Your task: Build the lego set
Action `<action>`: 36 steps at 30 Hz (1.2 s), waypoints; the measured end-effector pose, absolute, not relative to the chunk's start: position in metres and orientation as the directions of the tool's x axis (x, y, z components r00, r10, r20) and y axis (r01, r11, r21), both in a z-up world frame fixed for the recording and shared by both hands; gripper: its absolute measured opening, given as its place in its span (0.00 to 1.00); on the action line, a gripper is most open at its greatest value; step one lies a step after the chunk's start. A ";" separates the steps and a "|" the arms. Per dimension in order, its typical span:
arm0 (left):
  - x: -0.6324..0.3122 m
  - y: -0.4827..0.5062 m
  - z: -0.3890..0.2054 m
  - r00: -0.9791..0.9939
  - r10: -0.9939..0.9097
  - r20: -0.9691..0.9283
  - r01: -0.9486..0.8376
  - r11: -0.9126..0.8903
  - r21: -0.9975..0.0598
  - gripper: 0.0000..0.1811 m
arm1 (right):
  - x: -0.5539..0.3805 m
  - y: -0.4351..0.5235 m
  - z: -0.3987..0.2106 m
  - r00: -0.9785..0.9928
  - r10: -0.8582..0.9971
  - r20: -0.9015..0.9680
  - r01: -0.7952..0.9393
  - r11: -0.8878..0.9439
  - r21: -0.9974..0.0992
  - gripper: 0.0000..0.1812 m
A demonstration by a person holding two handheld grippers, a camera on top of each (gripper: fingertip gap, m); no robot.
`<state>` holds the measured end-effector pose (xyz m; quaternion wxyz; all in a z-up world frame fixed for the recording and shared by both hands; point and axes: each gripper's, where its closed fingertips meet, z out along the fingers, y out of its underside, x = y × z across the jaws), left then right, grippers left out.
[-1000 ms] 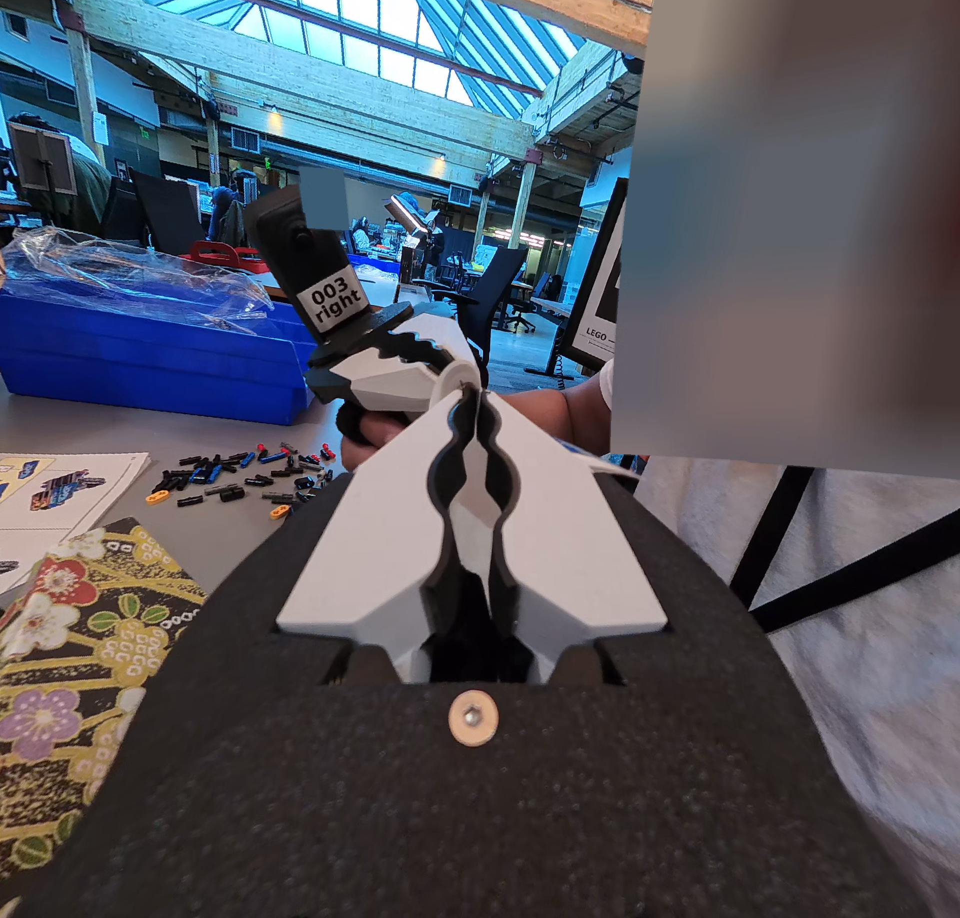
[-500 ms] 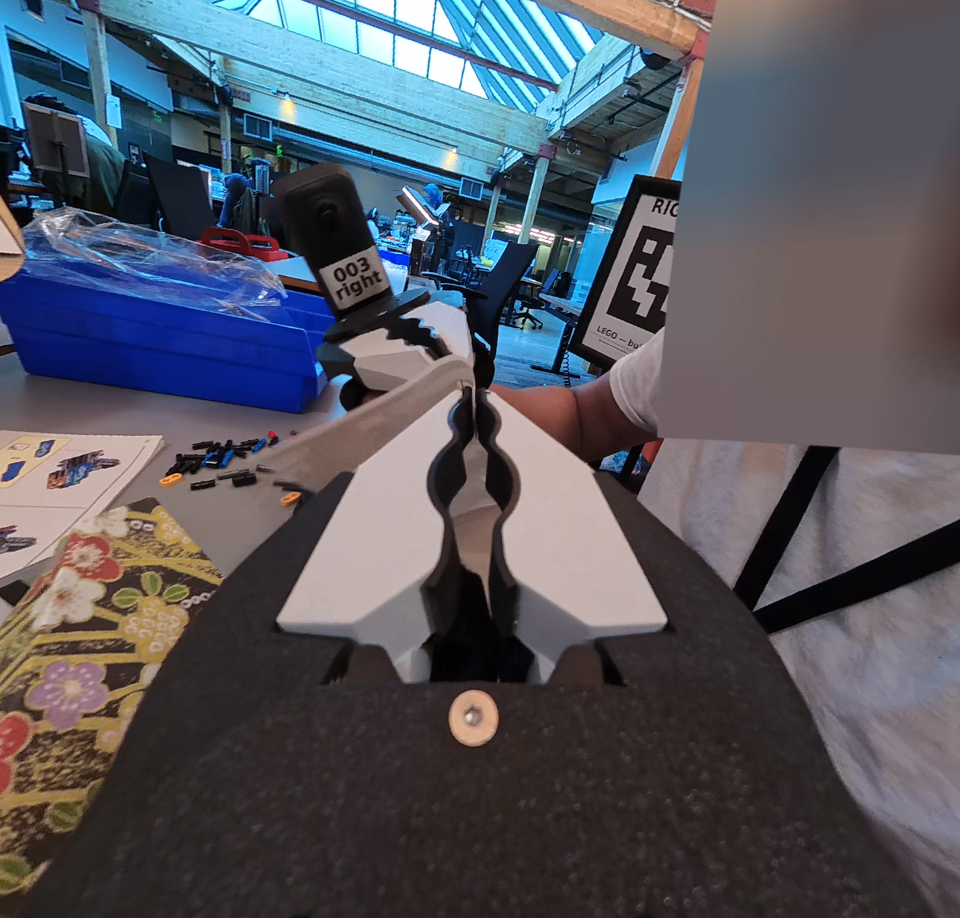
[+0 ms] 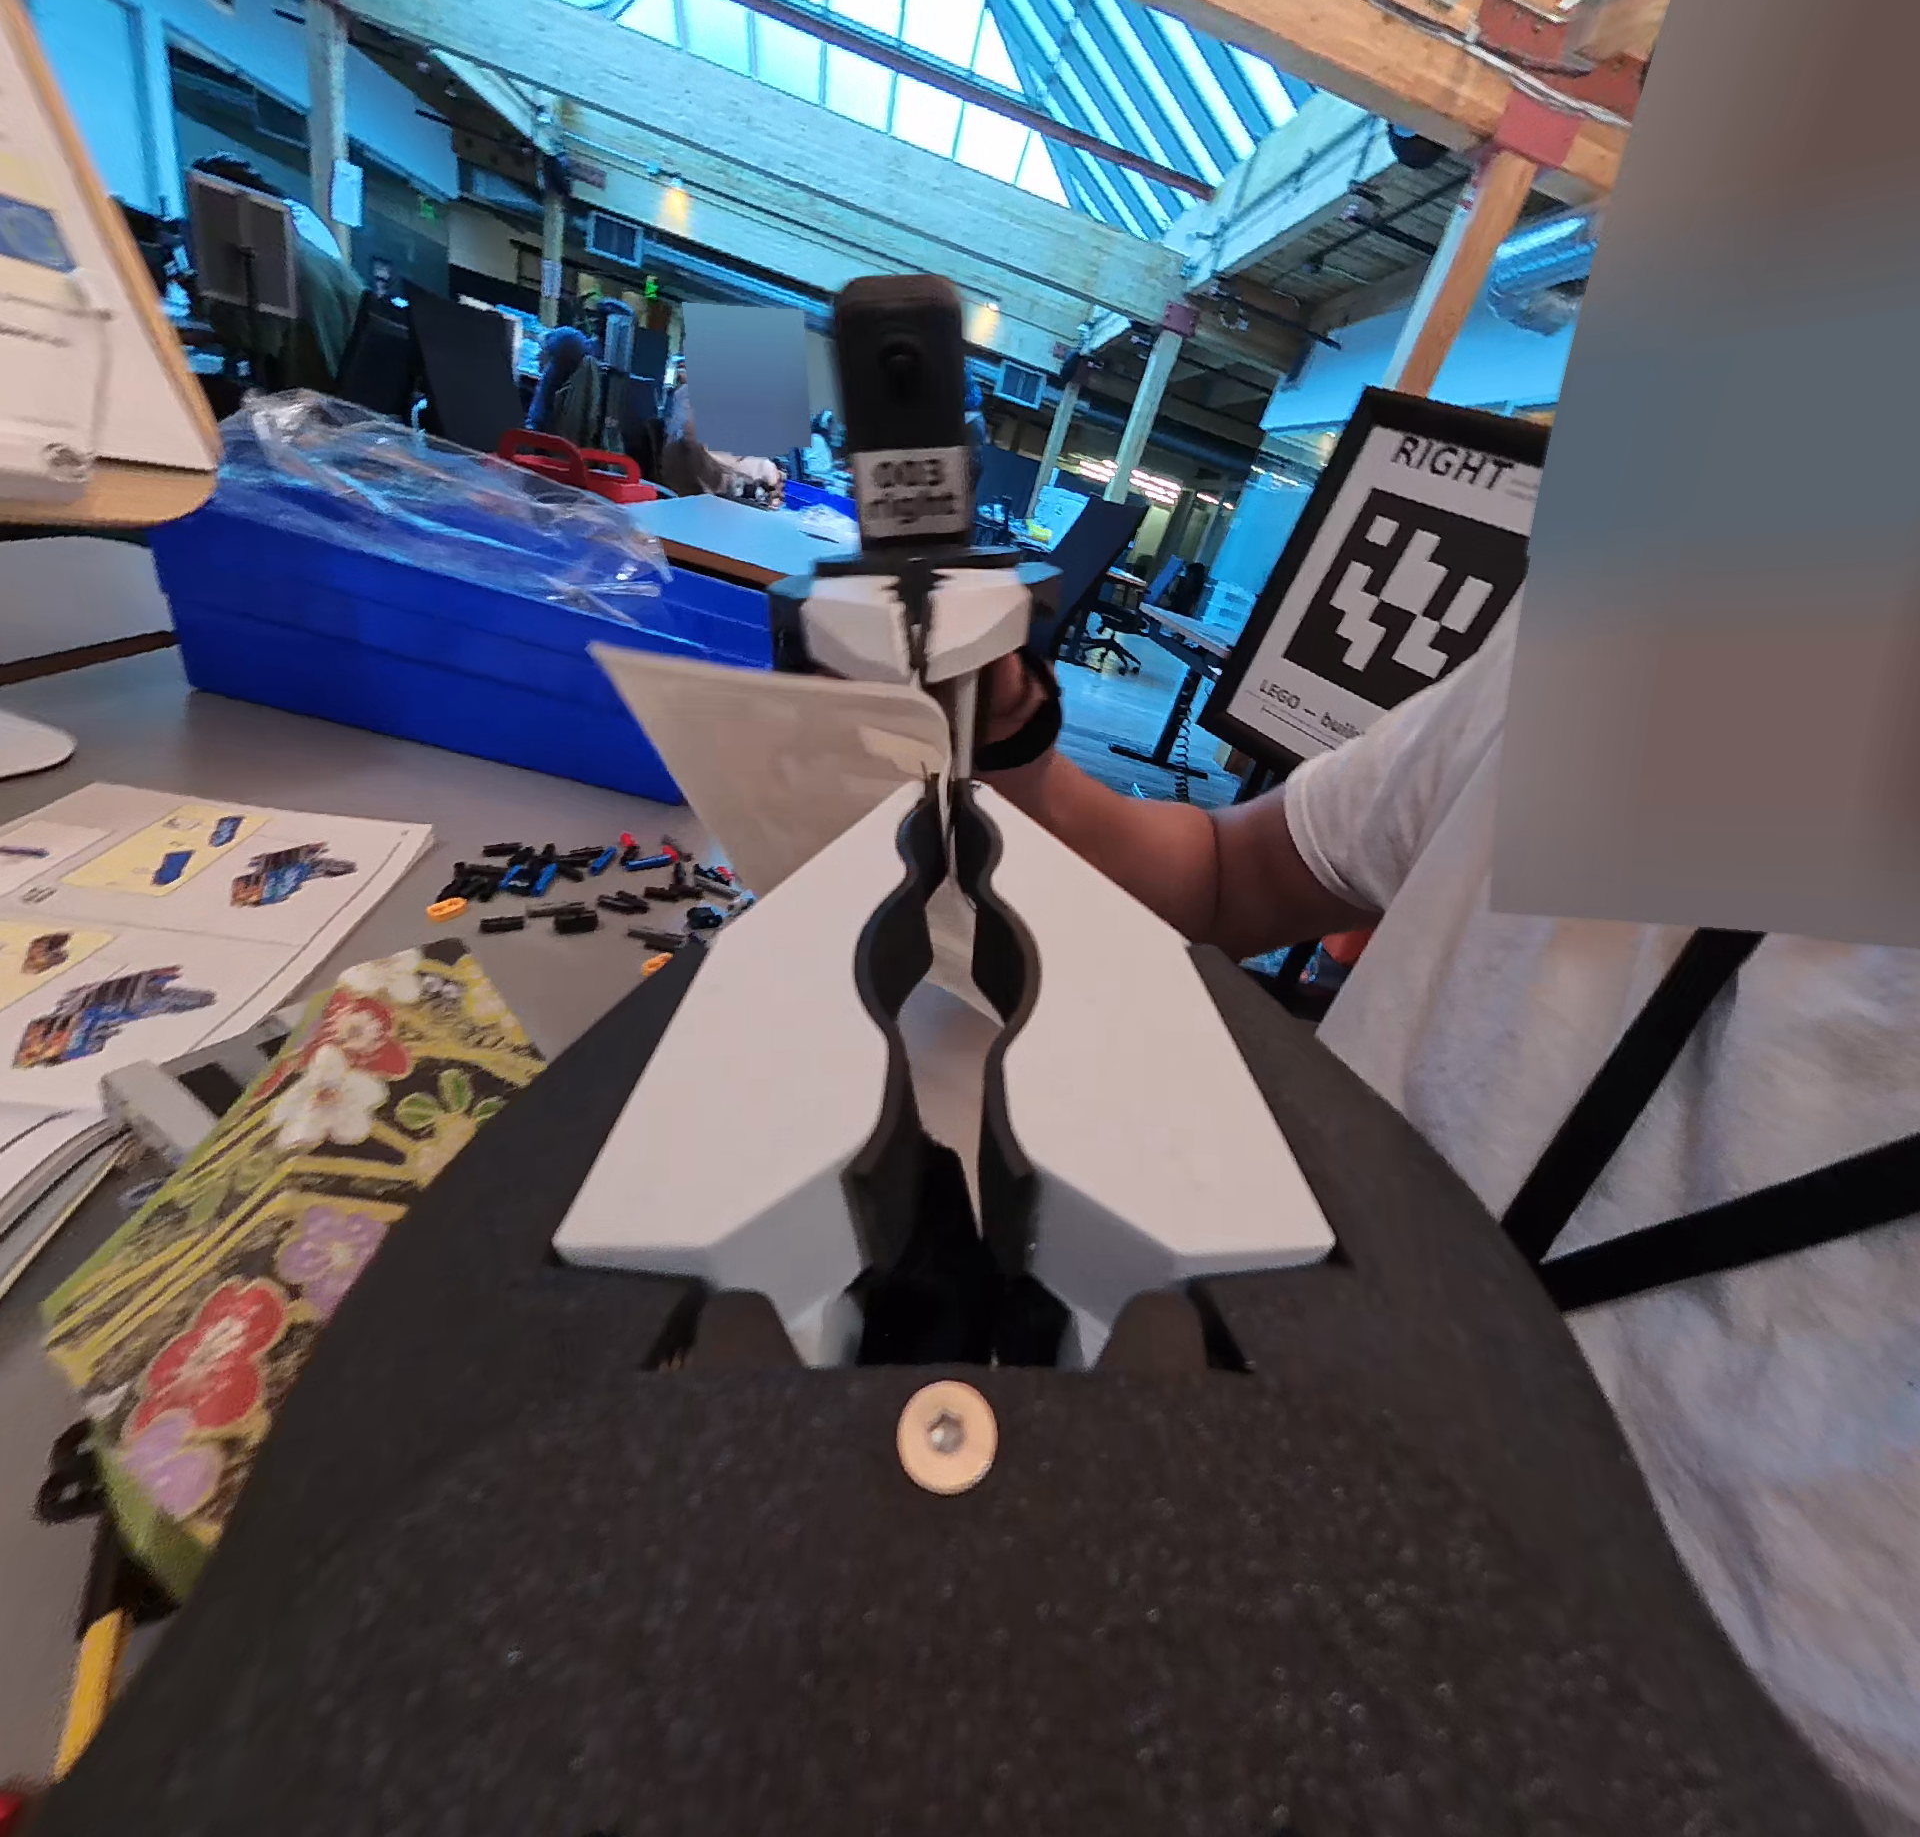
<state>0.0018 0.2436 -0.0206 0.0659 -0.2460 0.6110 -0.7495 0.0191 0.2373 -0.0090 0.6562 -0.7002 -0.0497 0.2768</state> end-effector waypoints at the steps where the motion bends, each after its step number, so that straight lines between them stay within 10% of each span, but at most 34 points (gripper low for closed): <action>1: 0.004 0.245 -0.021 -0.864 -0.403 0.302 -0.213 -0.250 -0.944 0.00 | 0.021 0.237 -0.007 0.858 0.416 -0.302 -0.276 -0.123 -0.953 0.00; 21: -0.030 0.248 -0.013 -0.803 -0.451 0.390 -0.311 -0.241 -0.919 0.00 | 0.044 0.179 0.055 0.949 0.277 -0.149 -0.180 0.091 -0.979 0.00; 36: -0.112 0.326 -0.123 -0.282 -0.622 0.731 -0.642 -0.444 -0.626 0.00 | 0.089 0.117 -0.031 0.902 -0.081 -0.424 -0.394 0.250 -0.885 0.00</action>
